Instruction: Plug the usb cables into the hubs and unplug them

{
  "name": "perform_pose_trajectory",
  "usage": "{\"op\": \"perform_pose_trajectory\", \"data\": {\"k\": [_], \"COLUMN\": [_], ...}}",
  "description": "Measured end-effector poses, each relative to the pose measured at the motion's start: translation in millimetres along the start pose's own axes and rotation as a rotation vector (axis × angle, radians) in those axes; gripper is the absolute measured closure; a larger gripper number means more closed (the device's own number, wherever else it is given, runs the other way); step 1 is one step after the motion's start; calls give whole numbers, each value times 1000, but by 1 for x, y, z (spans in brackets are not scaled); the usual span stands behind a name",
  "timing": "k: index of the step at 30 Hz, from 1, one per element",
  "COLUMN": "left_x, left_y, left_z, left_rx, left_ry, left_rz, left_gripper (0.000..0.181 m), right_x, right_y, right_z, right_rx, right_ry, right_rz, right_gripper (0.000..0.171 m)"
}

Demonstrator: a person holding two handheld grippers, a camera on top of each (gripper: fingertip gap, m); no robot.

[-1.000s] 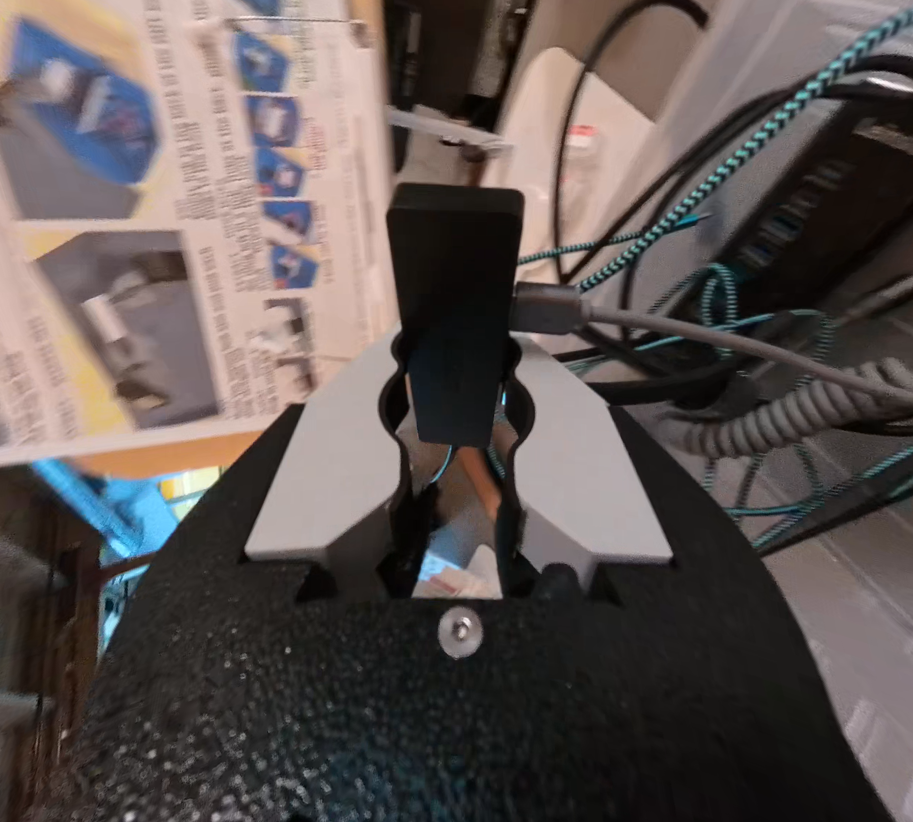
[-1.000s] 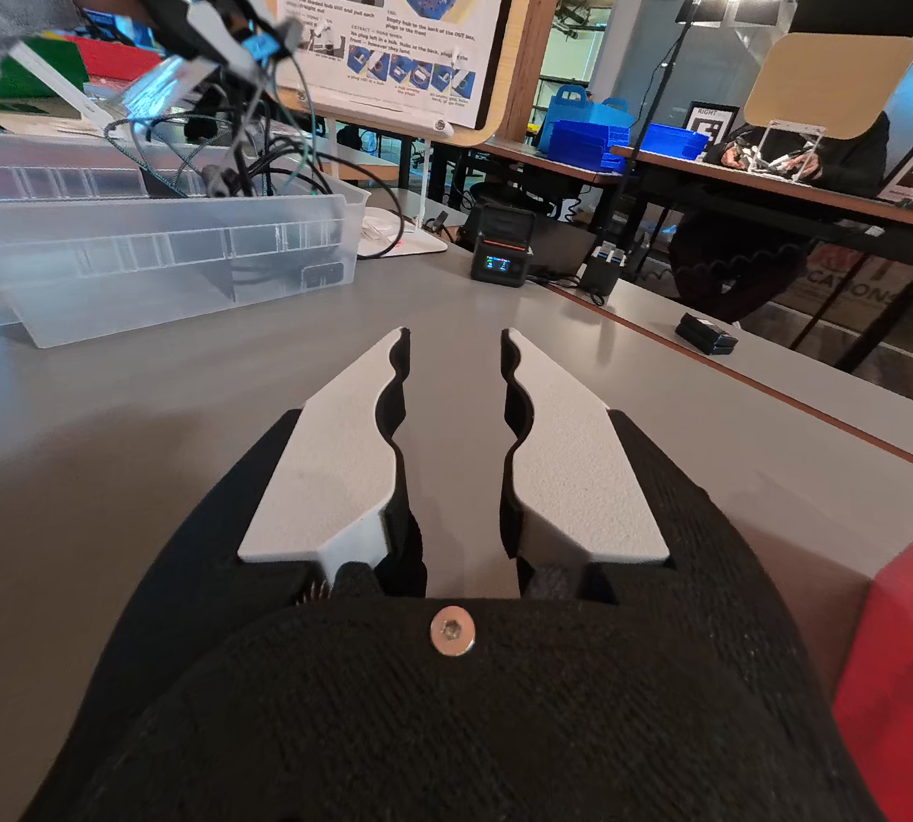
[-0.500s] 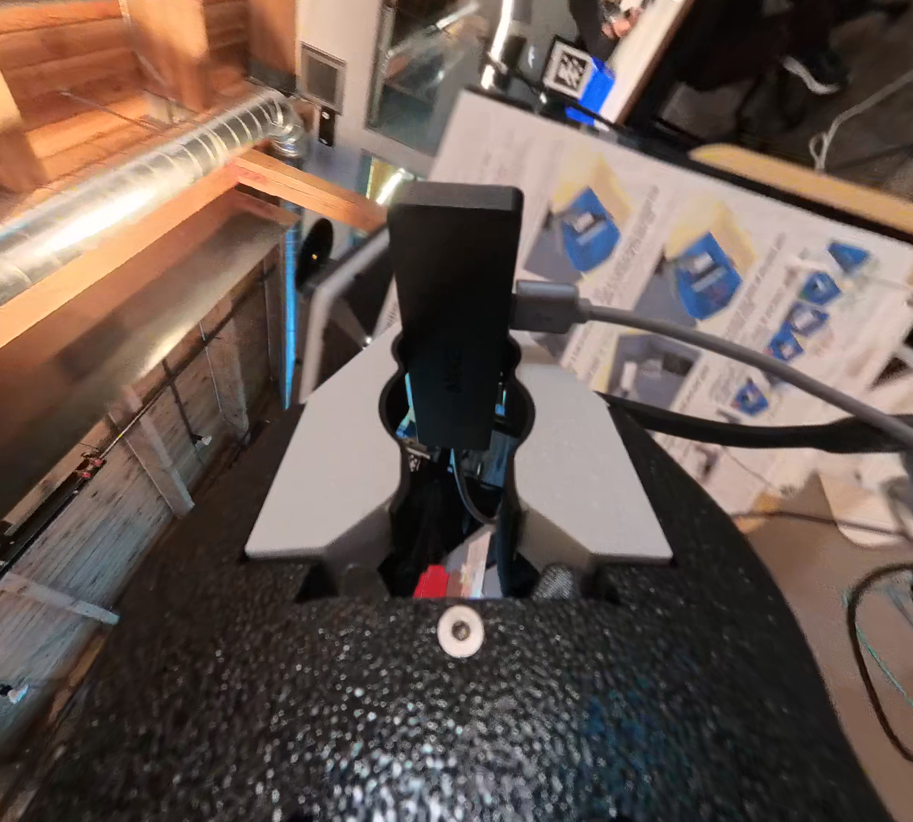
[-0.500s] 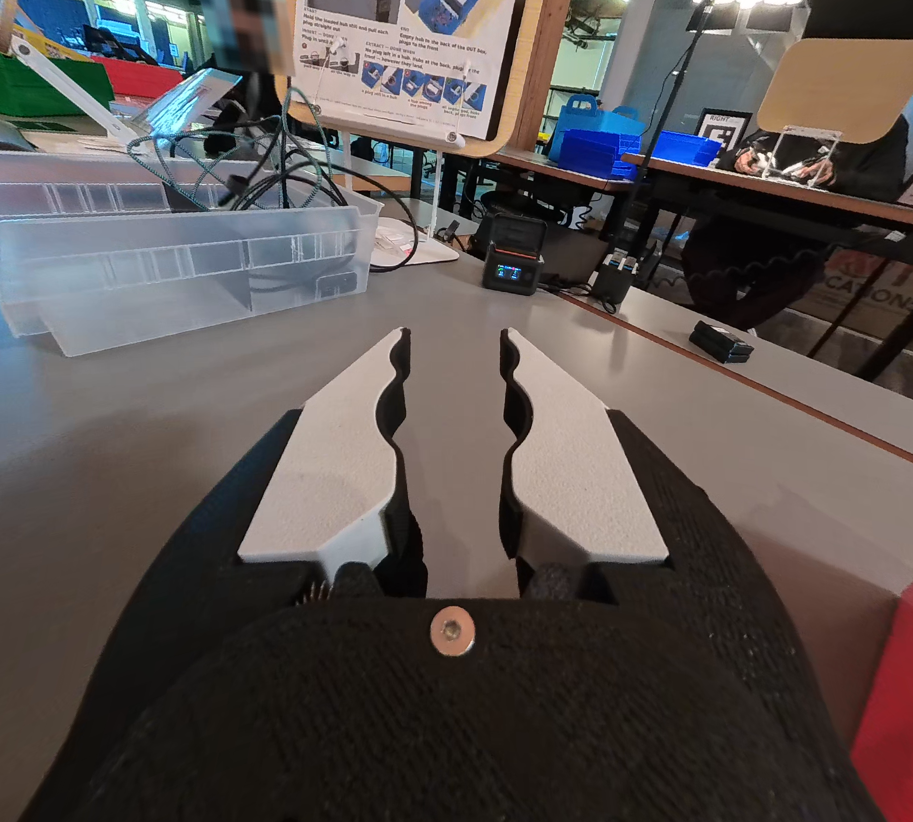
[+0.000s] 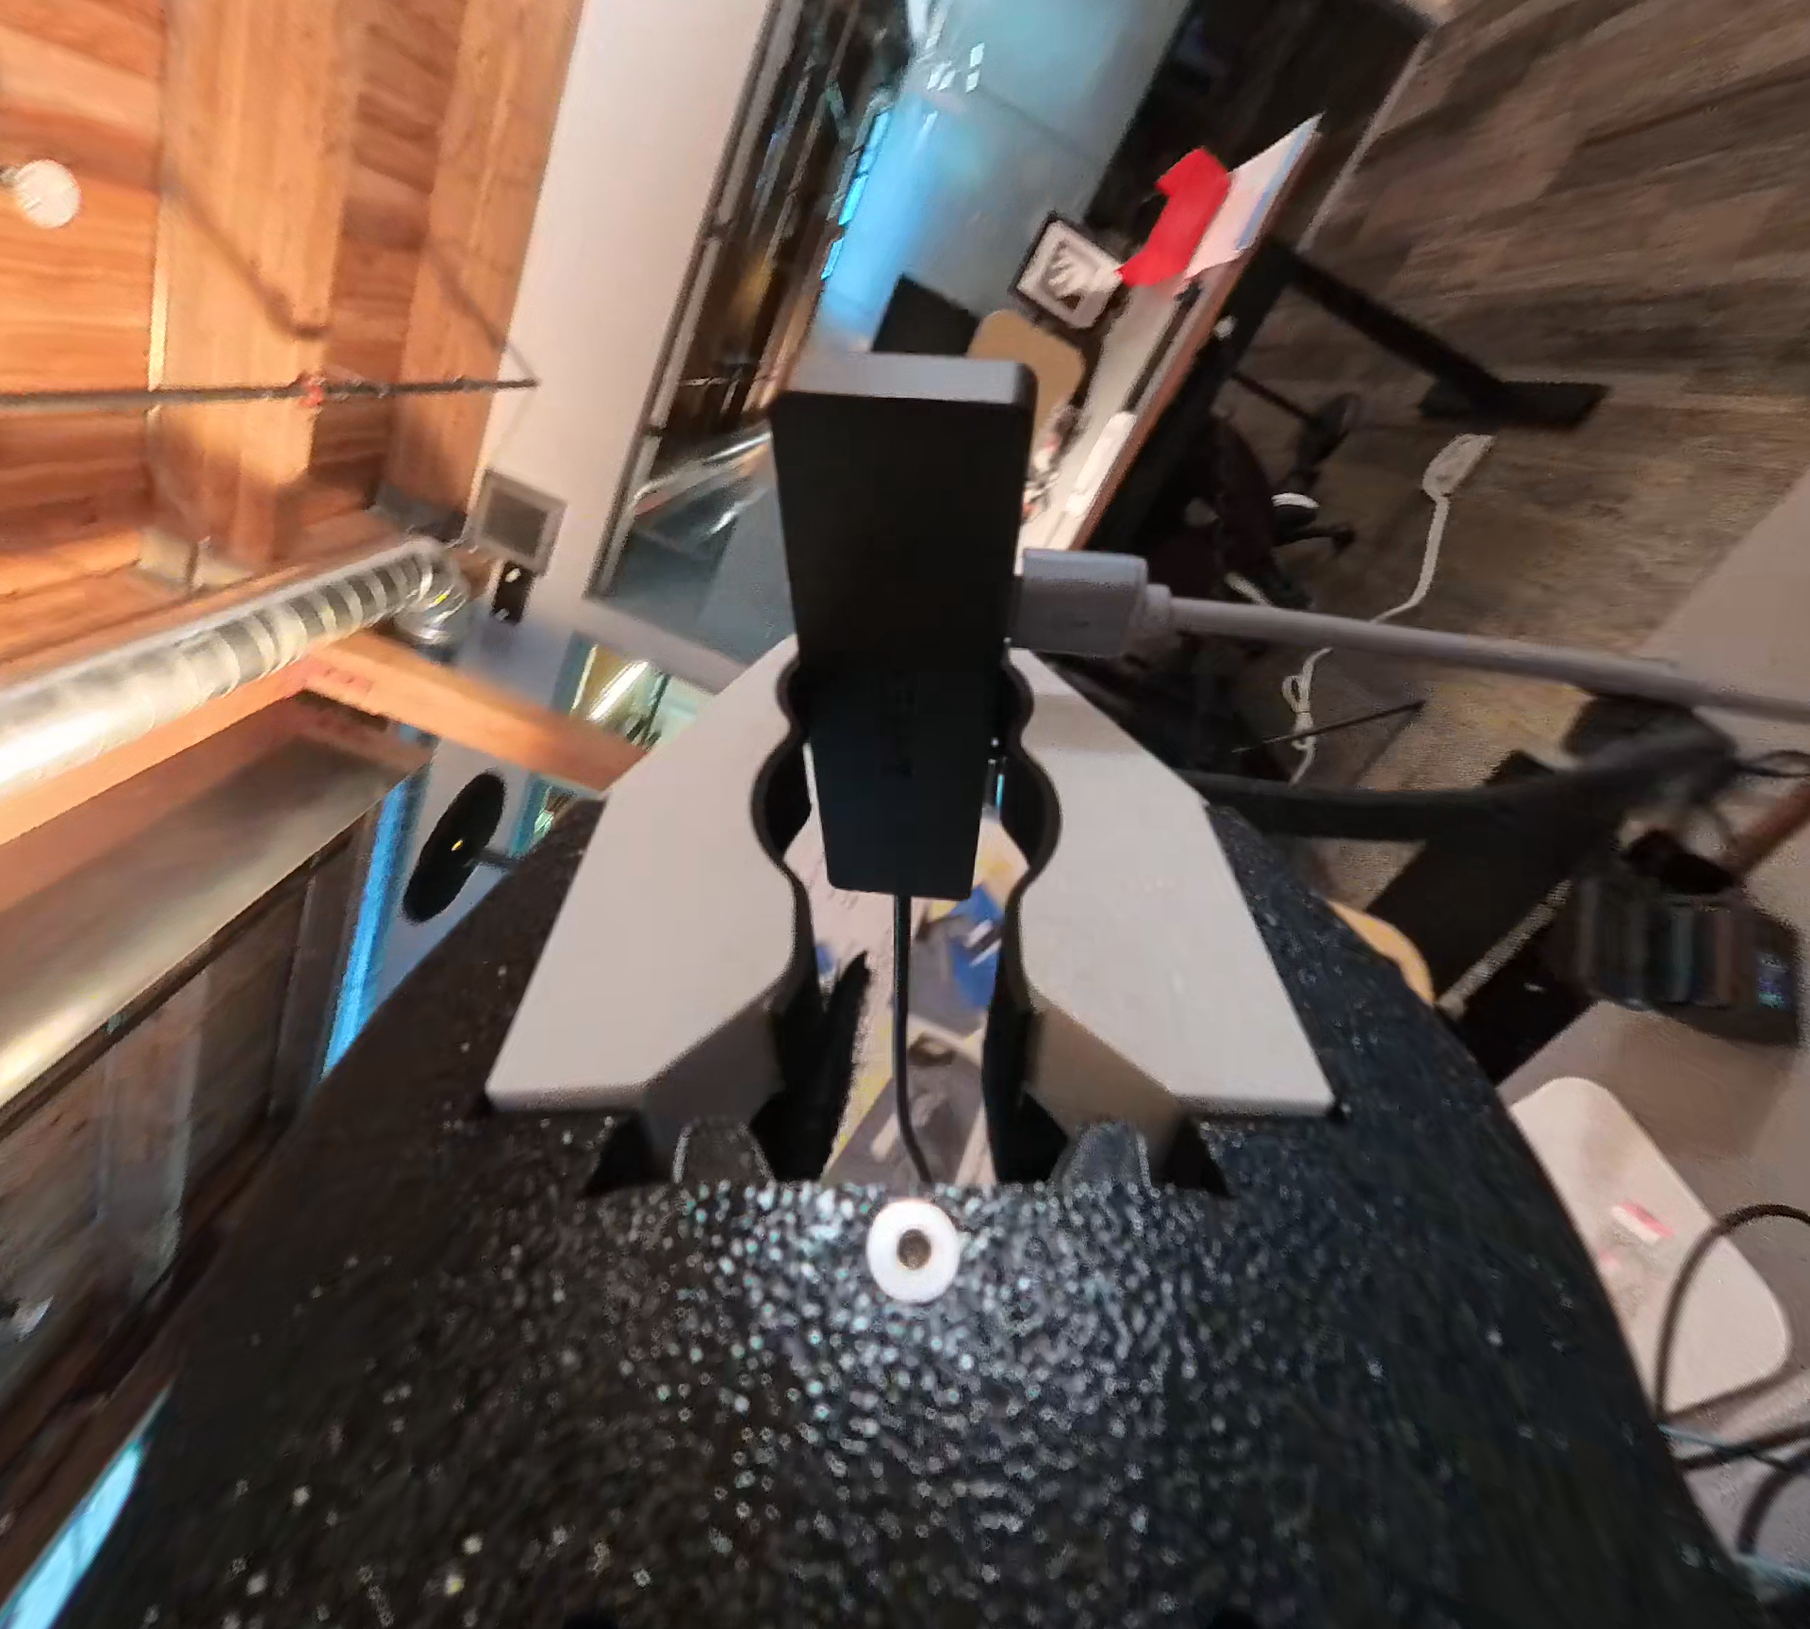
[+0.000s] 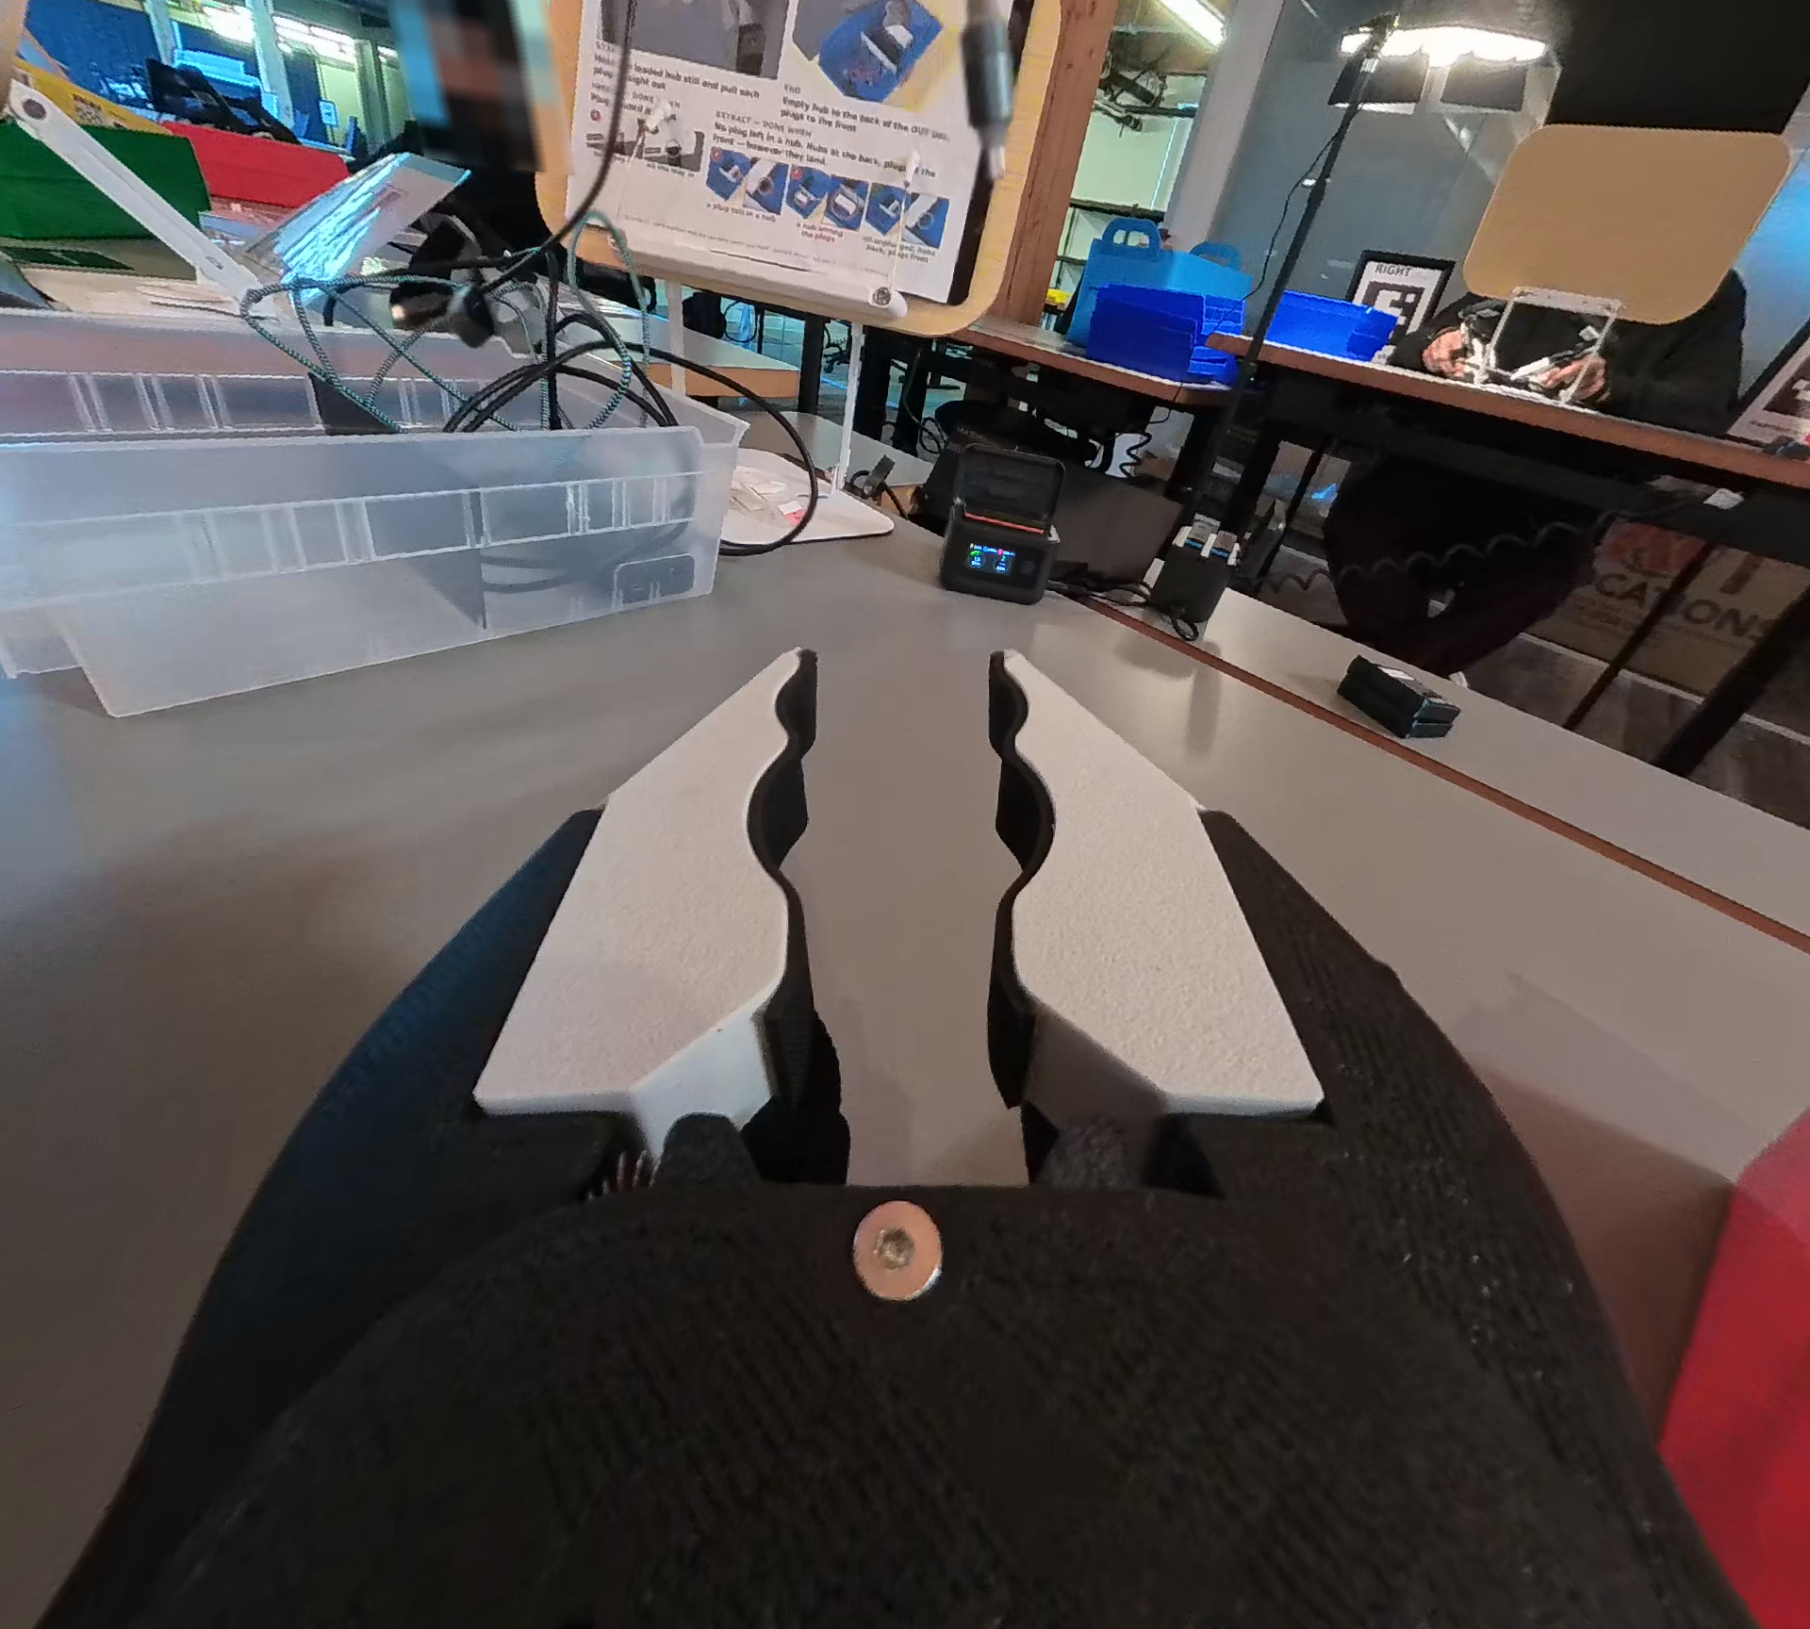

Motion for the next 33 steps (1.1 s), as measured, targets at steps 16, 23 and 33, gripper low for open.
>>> {"op": "perform_pose_trajectory", "data": {"k": [16, 23, 33], "left_x": [-241, -321, -424], "left_y": [-33, -20, -14], "left_z": [-58, -76, -77], "left_rx": [-33, -100, -142], "left_ry": [840, 1052, 1259], "left_rz": [344, 1066, 1689], "left_gripper": [147, 148, 148], "right_x": [8, 13, 16], "right_y": [-17, -22, -22], "right_z": [13, 17, 19], "right_rx": [-118, -149, -167], "right_ry": [115, 154, 177], "right_rz": [229, 337, 400], "right_gripper": [144, 146, 147]}}
Point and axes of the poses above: each gripper's, where its closed fingertips meet, z back along the fingers, y out of its underside, x = y × z across the jaws, the point moved 7 cm from there along z, back along the fingers, and after that the axes turned 6 degrees about -y, right-handed, at the moved point
